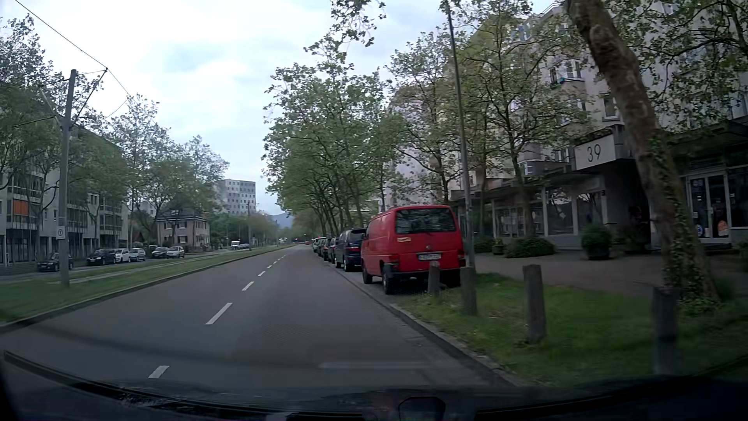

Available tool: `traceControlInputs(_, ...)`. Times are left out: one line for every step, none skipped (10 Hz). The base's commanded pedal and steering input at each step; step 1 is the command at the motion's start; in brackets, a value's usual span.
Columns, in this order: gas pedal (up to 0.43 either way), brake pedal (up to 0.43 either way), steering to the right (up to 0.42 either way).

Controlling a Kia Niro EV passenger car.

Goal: Follow the waypoints while adhering to traffic rules and regulations

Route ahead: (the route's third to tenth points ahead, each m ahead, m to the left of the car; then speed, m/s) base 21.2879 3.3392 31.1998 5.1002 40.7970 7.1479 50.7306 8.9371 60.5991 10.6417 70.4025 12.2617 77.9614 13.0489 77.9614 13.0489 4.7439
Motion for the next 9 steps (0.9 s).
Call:
traceControlInputs(0.130, 0.000, -0.225)
traceControlInputs(0.130, 0.000, -0.190)
traceControlInputs(0.130, 0.000, -0.163)
traceControlInputs(0.138, 0.000, -0.141)
traceControlInputs(0.138, 0.000, -0.122)
traceControlInputs(0.138, 0.000, -0.114)
traceControlInputs(0.138, 0.000, -0.107)
traceControlInputs(0.138, 0.000, -0.097)
traceControlInputs(0.138, 0.000, -0.086)
